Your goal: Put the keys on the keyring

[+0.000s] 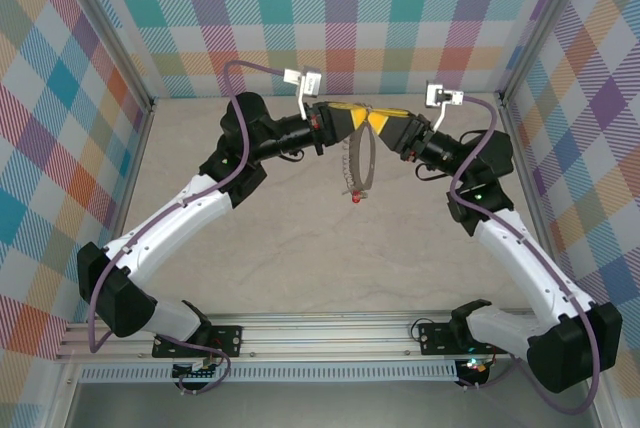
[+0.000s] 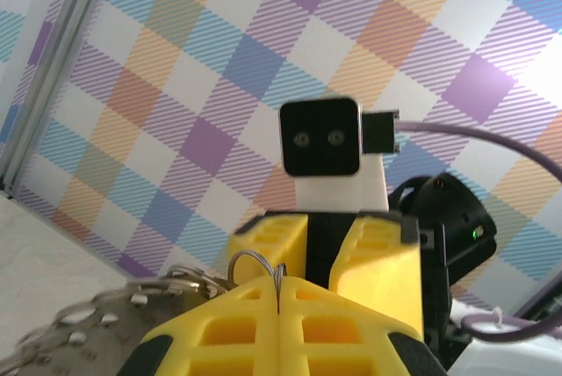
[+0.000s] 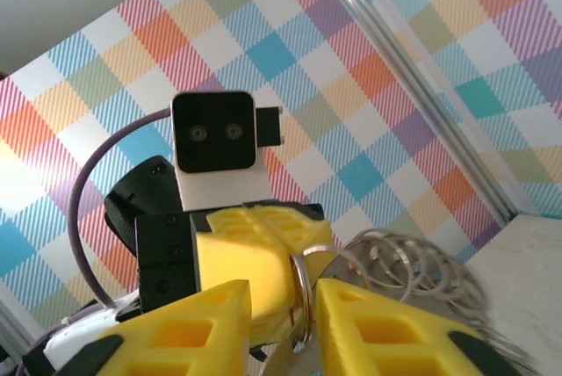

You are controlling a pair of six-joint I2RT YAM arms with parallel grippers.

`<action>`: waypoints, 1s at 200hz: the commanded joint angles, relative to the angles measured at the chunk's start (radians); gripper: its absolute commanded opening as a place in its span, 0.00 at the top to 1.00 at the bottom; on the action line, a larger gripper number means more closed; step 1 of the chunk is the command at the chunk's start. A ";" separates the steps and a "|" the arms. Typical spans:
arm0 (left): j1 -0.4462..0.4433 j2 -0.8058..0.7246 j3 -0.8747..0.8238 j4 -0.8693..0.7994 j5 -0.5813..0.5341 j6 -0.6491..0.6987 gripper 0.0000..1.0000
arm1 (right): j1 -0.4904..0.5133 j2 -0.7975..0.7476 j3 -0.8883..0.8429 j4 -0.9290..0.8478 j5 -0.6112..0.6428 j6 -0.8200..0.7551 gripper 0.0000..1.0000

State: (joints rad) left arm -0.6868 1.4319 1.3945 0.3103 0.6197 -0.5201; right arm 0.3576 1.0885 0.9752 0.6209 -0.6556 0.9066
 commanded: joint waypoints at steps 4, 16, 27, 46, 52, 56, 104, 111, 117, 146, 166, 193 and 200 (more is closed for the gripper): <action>-0.004 -0.008 0.072 -0.050 0.048 0.089 1.00 | -0.060 -0.072 0.060 -0.149 -0.043 -0.101 0.68; 0.005 -0.004 0.099 -0.088 0.075 0.116 1.00 | -0.077 -0.081 0.090 -0.235 -0.079 -0.157 0.66; 0.012 0.001 0.122 -0.126 0.098 0.148 1.00 | -0.086 -0.085 0.113 -0.297 -0.114 -0.211 0.64; 0.022 0.010 0.167 -0.202 0.131 0.205 1.00 | -0.094 -0.085 0.162 -0.398 -0.168 -0.299 0.61; 0.026 0.013 0.182 -0.222 0.139 0.219 1.00 | -0.094 -0.084 0.176 -0.423 -0.183 -0.321 0.61; 0.027 0.017 0.191 -0.235 0.145 0.227 1.00 | -0.094 -0.081 0.185 -0.438 -0.195 -0.333 0.61; 0.035 0.057 0.290 -0.349 0.216 0.293 1.00 | -0.095 -0.041 0.260 -0.499 -0.307 -0.371 0.62; 0.035 0.061 0.298 -0.357 0.221 0.296 1.00 | -0.095 -0.036 0.260 -0.488 -0.316 -0.360 0.61; 0.035 0.065 0.304 -0.362 0.225 0.299 1.00 | -0.095 -0.031 0.257 -0.480 -0.319 -0.353 0.61; 0.035 0.077 0.320 -0.375 0.247 0.303 1.00 | -0.095 -0.018 0.250 -0.447 -0.318 -0.328 0.61; 0.035 0.081 0.327 -0.378 0.257 0.301 1.00 | -0.095 -0.007 0.250 -0.436 -0.310 -0.321 0.61; 0.035 0.082 0.327 -0.380 0.267 0.301 1.00 | -0.095 0.005 0.250 -0.424 -0.300 -0.313 0.62; 0.035 0.083 0.329 -0.381 0.268 0.301 1.00 | -0.095 0.006 0.250 -0.419 -0.297 -0.311 0.62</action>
State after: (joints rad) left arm -0.6582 1.5215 1.6745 -0.0849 0.8494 -0.2375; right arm 0.2676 1.0855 1.2102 0.1574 -0.9443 0.5869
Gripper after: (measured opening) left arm 0.049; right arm 0.384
